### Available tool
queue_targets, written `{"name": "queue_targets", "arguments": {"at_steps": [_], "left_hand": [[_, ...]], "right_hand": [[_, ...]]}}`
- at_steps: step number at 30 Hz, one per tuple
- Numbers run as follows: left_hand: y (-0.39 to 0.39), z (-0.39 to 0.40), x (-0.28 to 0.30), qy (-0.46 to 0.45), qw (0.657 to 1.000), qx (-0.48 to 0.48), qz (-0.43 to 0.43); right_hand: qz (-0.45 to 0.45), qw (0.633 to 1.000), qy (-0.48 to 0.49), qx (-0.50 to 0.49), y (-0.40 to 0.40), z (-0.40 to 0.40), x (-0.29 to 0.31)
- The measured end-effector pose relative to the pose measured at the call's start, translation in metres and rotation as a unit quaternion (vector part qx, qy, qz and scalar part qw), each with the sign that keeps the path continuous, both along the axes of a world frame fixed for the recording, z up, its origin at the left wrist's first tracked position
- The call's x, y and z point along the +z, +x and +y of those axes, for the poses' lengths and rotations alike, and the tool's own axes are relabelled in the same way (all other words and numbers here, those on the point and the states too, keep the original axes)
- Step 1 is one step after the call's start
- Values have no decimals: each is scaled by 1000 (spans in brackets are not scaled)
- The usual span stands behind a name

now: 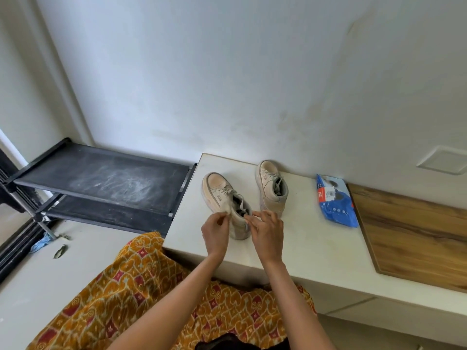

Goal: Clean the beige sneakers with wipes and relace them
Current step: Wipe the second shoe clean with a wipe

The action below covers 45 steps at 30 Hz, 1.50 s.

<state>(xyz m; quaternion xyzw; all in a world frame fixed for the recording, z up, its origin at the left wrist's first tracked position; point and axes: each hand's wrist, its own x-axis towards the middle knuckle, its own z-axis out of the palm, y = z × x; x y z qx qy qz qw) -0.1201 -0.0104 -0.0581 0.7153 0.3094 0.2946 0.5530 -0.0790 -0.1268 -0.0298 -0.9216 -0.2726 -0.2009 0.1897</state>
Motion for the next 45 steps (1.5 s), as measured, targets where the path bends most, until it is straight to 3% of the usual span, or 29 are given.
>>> {"name": "queue_targets", "arguments": {"at_steps": [6,12,16,20,24,27,34,40,45], "left_hand": [[42,37,20,24,992,-33,118],[33,15,19,23,999,-27,37],[3,4,3,51,997,-51,-28],[0,18,5,29,999,-31,-5],[11,34,11,16,999,3,36],[7,14,14,25,1000,1,7],[-12,-15,6,77,993,-90,-15],[16,24,18,17,996,4,86],[16,9,23,59,997,-10,50]], "right_hand": [[11,1000,7,-1,2,7,5],[55,998,35,6,5,10,-2],[101,992,32,69,16,-2,-2],[112,988,-15,108,23,-22,0],[60,997,-8,48,10,-21,-4],[75,996,48,-4,-5,-9,-6],[64,995,41,-57,-15,1,-6],[72,995,33,-67,-14,6,-2],[75,993,48,-72,-14,8,-6]]}}
